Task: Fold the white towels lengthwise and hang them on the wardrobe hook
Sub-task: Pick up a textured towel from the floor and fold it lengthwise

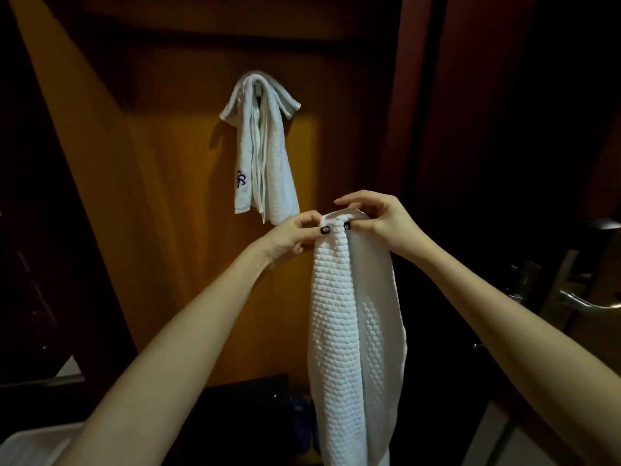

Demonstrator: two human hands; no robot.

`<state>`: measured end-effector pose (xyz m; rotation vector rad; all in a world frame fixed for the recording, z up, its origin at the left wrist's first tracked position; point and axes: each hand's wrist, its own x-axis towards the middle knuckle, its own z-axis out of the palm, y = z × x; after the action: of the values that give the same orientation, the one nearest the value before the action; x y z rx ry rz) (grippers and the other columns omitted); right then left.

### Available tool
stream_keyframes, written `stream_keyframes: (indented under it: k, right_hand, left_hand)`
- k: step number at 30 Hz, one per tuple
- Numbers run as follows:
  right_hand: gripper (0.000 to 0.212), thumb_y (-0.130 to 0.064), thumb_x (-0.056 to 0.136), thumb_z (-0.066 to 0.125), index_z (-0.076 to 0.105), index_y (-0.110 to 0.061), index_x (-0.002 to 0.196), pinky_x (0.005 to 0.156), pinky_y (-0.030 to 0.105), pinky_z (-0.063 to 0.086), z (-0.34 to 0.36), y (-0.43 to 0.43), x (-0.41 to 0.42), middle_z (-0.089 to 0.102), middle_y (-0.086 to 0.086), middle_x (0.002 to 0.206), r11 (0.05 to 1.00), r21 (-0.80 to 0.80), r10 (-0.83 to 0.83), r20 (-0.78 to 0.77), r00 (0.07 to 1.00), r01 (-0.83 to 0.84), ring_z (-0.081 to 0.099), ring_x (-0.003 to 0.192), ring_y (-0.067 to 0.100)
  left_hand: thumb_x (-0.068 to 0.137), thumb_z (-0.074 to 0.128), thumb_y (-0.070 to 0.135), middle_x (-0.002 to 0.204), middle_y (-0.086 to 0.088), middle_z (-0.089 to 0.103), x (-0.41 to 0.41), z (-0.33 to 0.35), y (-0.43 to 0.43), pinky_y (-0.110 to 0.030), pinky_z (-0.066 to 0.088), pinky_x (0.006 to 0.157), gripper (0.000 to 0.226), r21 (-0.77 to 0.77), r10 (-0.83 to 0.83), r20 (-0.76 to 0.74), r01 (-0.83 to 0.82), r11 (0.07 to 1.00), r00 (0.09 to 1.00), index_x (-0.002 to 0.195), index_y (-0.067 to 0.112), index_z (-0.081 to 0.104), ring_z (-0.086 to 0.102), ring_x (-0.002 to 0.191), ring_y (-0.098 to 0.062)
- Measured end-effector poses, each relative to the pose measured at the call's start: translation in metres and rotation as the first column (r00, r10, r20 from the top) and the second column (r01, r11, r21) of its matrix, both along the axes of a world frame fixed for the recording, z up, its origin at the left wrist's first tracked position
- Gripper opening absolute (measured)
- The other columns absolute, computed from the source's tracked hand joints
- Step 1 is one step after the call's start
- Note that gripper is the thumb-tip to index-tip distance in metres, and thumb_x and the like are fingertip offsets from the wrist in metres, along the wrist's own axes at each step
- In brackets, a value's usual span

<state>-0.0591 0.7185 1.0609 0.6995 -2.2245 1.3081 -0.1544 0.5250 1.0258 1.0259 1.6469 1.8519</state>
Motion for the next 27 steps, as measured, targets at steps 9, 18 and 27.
stream_keyframes:
  k: [9,18,27]
  right_hand:
    - [0.068,-0.016,0.084,0.073,0.044,-0.04,0.14,0.073,0.013,0.047,-0.021,0.014,-0.003,0.06,-0.012,0.103,0.943,0.234,-0.269,0.111,0.957,0.238,0.056,0.085,-0.007]
    - [0.05,-0.026,0.09,0.065,0.051,-0.023,0.138,0.095,0.021,0.04,-0.054,0.034,-0.018,0.055,-0.005,0.137,0.826,0.486,-0.425,0.207,0.881,0.284,0.05,0.124,0.01]
    - [0.035,-0.017,0.095,0.058,0.056,-0.029,0.128,0.08,0.024,0.055,-0.064,-0.027,-0.024,0.065,-0.01,0.114,0.921,-0.127,-0.353,0.13,0.926,0.369,0.066,0.092,0.009]
  left_hand:
    - [0.088,0.068,0.021,0.071,-0.001,0.054,0.012,0.007,0.002,-0.018,0.042,0.062,0.019,0.1,0.364,-0.454,-0.36,0.928,0.813,0.078,0.013,0.054,0.051,0.069,-0.008]
    - [0.091,0.063,0.021,0.071,0.007,0.044,-0.009,0.017,-0.048,-0.012,0.033,0.06,0.021,0.143,0.529,-0.595,-0.568,0.811,0.605,0.076,0.014,0.05,0.041,0.064,-0.001]
    - [0.085,0.069,0.014,0.066,0.008,0.051,-0.026,0.005,-0.069,-0.019,0.035,0.061,0.019,0.102,0.55,-0.619,-0.637,0.764,0.56,0.071,0.015,0.056,0.045,0.064,-0.004]
